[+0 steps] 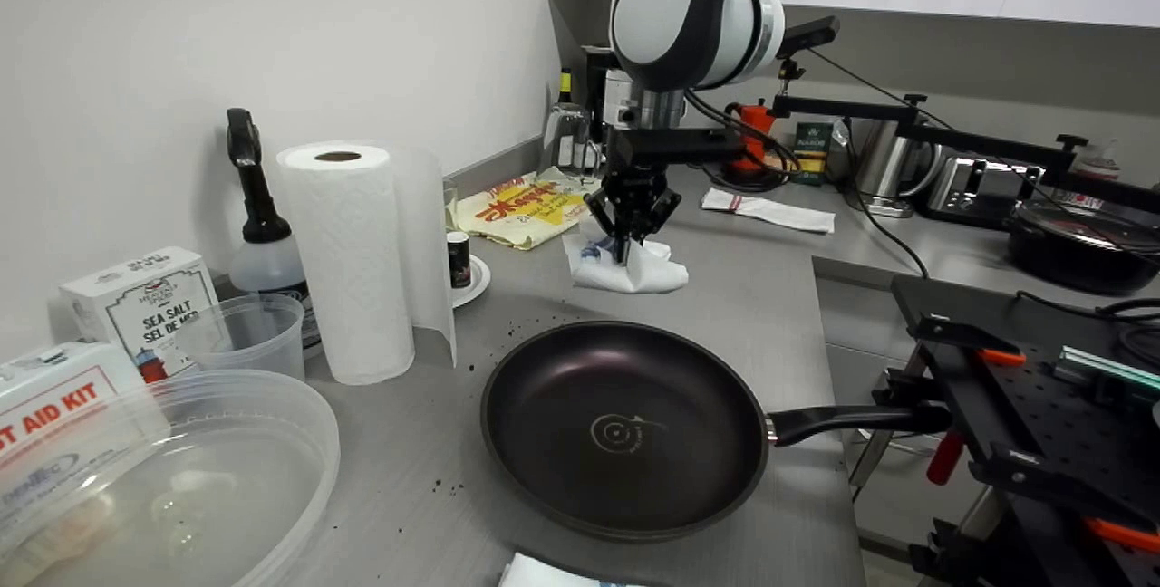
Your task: Wipe the pan with the dish cloth
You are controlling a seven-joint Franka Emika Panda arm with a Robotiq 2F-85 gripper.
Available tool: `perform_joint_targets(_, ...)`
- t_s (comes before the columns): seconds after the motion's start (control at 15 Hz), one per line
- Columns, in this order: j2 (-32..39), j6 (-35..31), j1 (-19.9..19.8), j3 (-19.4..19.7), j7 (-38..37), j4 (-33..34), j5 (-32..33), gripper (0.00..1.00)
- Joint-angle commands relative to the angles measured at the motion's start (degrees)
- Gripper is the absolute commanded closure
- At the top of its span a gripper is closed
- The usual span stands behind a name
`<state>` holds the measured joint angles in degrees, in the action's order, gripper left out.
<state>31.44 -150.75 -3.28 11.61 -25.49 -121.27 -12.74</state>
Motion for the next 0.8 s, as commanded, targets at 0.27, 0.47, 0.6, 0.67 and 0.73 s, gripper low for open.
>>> perform_joint_targets(0.27,-7.33,-0.39,7.02,-3.93,0.01,-11.28,3.85,0.97)
perform_joint_targets(0.47,-6.13,-2.1,10.82,-1.92,-3.33,-12.85,8.23,0.97)
perform_joint_targets(0.6,-5.28,-2.61,12.83,-0.33,-4.97,-13.35,12.12,0.97)
perform_joint_targets(0.67,-4.78,-2.82,13.63,0.37,-5.74,-13.46,13.83,0.97)
perform_joint_targets(0.73,-3.93,-3.0,14.61,1.26,-6.61,-13.26,15.71,0.97)
